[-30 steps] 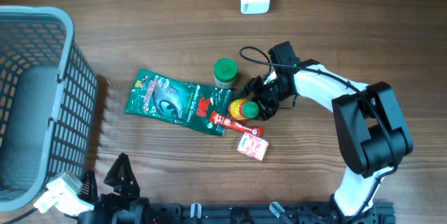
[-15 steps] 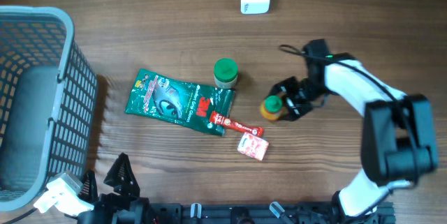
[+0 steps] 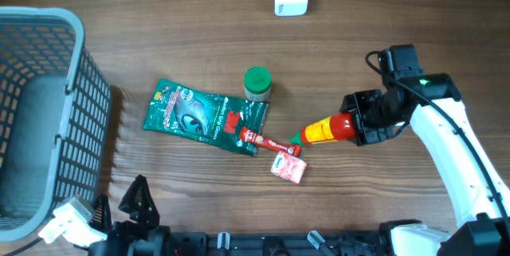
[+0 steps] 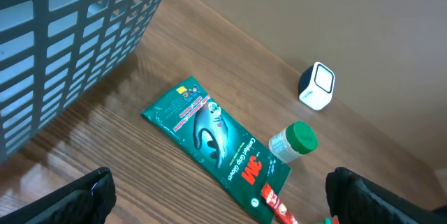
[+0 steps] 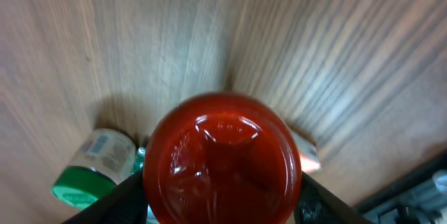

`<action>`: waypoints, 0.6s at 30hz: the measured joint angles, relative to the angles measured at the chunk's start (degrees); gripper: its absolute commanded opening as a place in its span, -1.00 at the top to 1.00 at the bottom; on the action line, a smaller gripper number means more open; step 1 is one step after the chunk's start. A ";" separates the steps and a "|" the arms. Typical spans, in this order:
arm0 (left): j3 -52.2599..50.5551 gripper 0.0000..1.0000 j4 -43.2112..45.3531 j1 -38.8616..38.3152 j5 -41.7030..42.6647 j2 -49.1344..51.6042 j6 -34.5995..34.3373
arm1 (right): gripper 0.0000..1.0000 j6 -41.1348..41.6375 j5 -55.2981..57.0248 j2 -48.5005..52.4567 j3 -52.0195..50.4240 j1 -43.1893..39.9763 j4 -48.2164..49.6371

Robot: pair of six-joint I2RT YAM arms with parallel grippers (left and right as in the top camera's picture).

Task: Scan the item barcode
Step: 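Lift the chili bottle with the right gripper and rotate it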

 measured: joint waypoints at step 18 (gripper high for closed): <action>0.00 -1.00 0.00 0.00 0.00 0.00 0.00 | -0.77 -17.46 10.29 3.50 -7.58 0.17 9.55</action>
